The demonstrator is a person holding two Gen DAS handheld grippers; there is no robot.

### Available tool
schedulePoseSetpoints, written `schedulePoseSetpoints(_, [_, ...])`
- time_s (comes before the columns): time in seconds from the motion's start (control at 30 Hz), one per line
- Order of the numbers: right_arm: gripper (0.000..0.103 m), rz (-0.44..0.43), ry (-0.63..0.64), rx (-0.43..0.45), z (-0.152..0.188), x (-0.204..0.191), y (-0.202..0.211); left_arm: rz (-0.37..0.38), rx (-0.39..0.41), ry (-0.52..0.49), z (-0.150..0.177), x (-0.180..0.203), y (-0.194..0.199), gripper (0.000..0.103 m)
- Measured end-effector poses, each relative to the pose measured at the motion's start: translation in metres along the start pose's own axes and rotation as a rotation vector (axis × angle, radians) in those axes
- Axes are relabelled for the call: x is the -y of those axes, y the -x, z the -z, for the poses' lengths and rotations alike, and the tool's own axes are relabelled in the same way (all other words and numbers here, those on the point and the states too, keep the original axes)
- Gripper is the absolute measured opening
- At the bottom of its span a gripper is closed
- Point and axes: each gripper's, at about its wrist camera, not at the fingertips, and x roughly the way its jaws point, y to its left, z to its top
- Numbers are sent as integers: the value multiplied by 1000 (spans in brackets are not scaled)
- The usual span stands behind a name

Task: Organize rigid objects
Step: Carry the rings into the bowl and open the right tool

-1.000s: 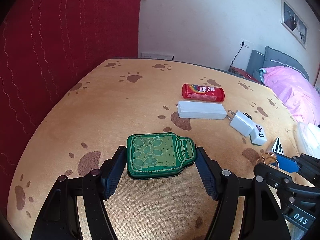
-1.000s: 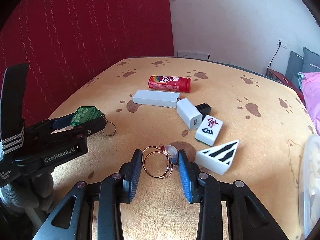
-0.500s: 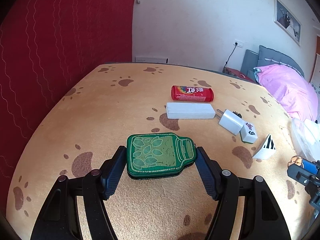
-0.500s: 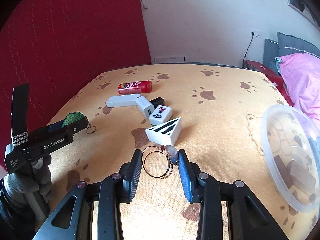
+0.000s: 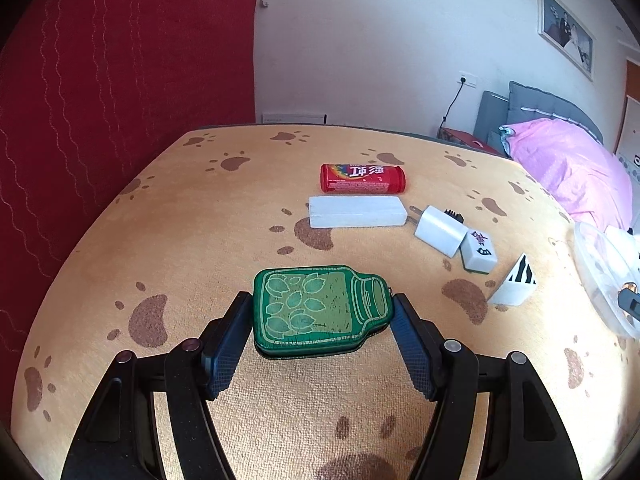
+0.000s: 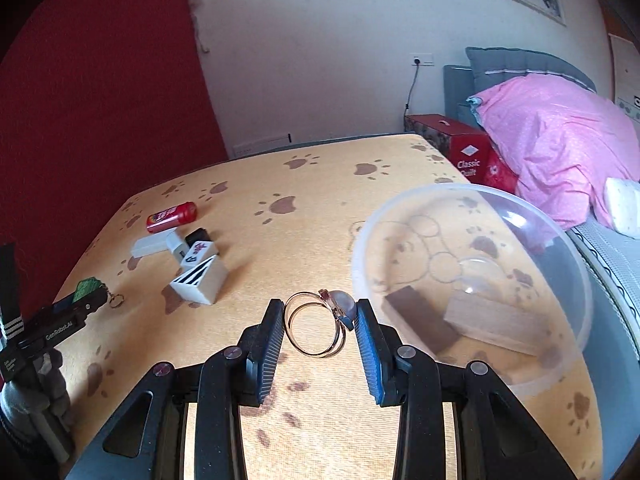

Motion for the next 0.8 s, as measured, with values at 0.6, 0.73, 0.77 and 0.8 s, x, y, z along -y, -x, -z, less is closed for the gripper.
schedulePoseSetpoints(0.6, [58,207,-106,56,9,79,18,60,-12,-44,2,47,12,70])
schedulePoseSetpoints(0.73, [58,207,-102,70,13,85,23,74,-6,-72,-1,63,16,70])
schedulePoseSetpoints(0.77, [58,209,-107,72,14,87,23,80,-4,-79,-3,67,18,70])
schedulePoseSetpoints(0.8, [58,214,-115,75,16,90,24,86,-3,-86,-4,72,18,70])
